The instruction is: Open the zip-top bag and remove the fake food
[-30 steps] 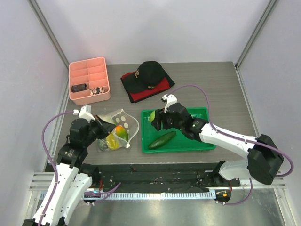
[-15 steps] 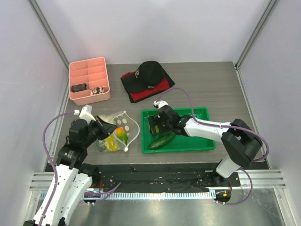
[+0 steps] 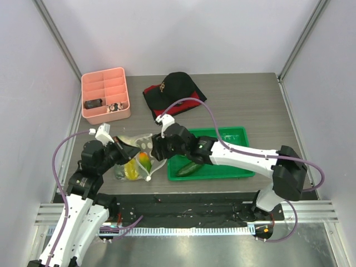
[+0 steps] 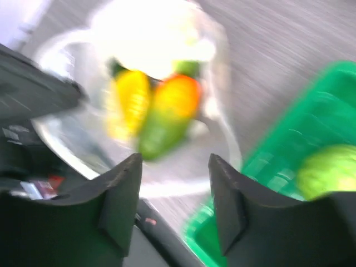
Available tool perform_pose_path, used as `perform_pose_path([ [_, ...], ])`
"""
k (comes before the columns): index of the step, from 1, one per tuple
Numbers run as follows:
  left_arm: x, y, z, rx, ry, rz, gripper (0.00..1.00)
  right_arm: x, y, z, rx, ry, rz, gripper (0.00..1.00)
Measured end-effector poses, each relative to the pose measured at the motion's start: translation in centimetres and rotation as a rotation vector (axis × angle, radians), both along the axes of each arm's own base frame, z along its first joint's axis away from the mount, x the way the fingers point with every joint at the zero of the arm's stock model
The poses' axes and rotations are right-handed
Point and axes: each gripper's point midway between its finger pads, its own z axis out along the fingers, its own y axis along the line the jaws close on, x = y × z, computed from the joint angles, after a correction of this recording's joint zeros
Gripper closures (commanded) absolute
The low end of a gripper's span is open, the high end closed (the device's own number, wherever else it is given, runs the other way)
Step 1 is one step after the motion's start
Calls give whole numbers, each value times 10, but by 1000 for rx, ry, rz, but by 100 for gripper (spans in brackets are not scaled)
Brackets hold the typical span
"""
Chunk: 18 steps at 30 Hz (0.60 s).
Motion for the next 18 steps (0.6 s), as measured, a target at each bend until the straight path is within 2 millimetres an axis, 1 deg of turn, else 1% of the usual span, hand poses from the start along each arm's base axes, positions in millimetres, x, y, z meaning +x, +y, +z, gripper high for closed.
perform_pose_path([
  [1,1,0,1,-1,-2,-1,100,-1,11,0,39,25,10,51],
  [3,2,-1,1,-2,-3,-4,100,-2,25,-10,67,64,19,51],
  [6,3,-2,1,-4,-4,-6,100,-2,42,-41,56,133,29,51],
  [8,3,-2,2,-7,-7,-8,100,-3,48,-63,37,171,32,50],
  [9,3,-3,3,-9,-9,-9,100,-4,50,-72,26,187,32,45],
  [10,3,-3,3,-11,-10,-9,100,-4,52,-81,16,202,31,42],
  [11,3,-3,3,-12,-11,-9,100,-4,54,-87,10,215,31,39],
  [12,3,-3,4,-13,-12,-9,100,-3,58,-91,9,223,31,33],
  [14,4,-3,4,-15,-10,-8,100,-1,65,-95,20,229,35,29],
  [15,4,-3,4,-19,-9,-6,100,0,68,-96,27,232,36,25],
  [17,4,-3,4,-27,-8,-2,100,0,72,-98,42,237,37,22],
  [18,4,-4,4,-30,-10,-1,100,0,74,-100,46,239,39,18],
])
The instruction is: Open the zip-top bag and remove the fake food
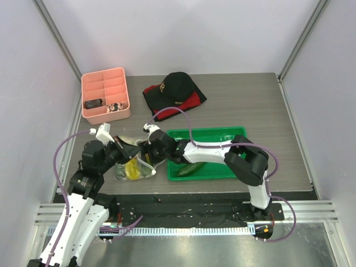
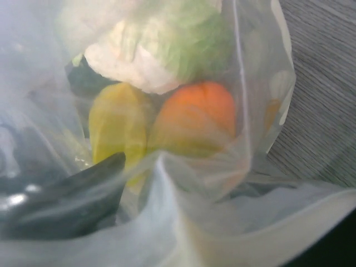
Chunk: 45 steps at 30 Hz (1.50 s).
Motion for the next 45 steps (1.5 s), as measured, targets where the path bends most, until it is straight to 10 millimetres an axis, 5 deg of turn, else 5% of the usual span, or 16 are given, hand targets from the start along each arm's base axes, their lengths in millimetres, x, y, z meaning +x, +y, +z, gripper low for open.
perform_pose_path([
  [11,-3,0,-26,-5,43,7,100,-4,6,-27,-21,-12,-23,13],
  [21,-4,4,-31,3,39,24,100,4,-6,-34,-98,-104,-56,68],
  [24,-4,4,-31,4,39,26,100,-2,-21,-16,-98,-114,-58,78],
  [31,-1,7,-29,7,35,48,100,-11,-34,64,63,-228,-17,79],
  [37,2,9,-19,10,17,65,100,-16,-53,76,68,-281,-6,79],
  [40,2,11,-18,13,14,72,100,-8,-73,92,46,-305,-61,79],
  [45,-1,12,-18,16,20,74,100,35,-138,112,-4,-325,-243,78],
])
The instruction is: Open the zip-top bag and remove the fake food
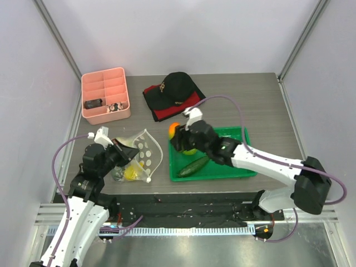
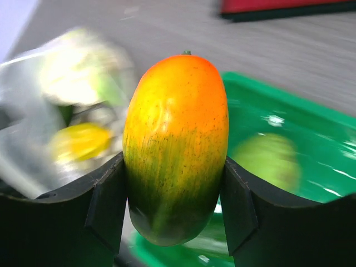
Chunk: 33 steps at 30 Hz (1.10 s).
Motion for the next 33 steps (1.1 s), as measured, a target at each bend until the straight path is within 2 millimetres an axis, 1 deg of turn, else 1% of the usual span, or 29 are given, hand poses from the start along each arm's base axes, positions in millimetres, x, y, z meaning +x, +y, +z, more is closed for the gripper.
perform_pose_path([
  [1,0,0,1,0,0,0,100,11,-22,-4,-8,4,-55,78],
  [2,0,0,2,0,0,0,100,18,-39,-9,-23,9,-96,78],
  [5,0,0,6,-3,-9,-1,100,35,-99,-44,-112,64,-236,77],
  [7,0,0,6,-4,-9,-1,100,36,-124,-68,-176,113,-279,76],
  [10,0,-1,6,-4,-6,-4,100,32,-139,-90,-232,164,-293,75],
  [13,0,-1,6,-5,-4,-8,100,33,-143,-106,-264,200,-293,71],
  [14,0,-1,5,-5,-3,-7,100,33,-143,-115,-278,220,-286,69],
  [15,0,-1,5,-5,-3,-8,100,33,-143,-117,-282,226,-283,64],
  [17,0,-1,5,-4,-1,-8,100,32,-140,-129,-291,252,-261,54],
  [18,0,-2,4,-4,1,-9,100,33,-136,-134,-292,263,-249,41],
  [20,0,-2,4,-4,5,-11,100,30,-131,-146,-302,292,-221,29],
  [21,0,-2,4,-5,5,-12,100,28,-129,-149,-306,300,-212,19],
  [24,-1,-3,4,-7,6,-17,100,27,-122,-145,-293,293,-187,9],
  [26,-1,-3,4,-7,6,-18,100,25,-118,-139,-290,283,-174,4],
  [27,-1,-3,4,-7,6,-18,100,24,-117,-135,-293,272,-172,3],
  [29,-1,-4,4,-8,6,-20,100,23,-112,-122,-303,242,-166,3],
  [33,-2,-5,4,-12,10,-29,100,24,-89,-82,-315,143,-153,3],
])
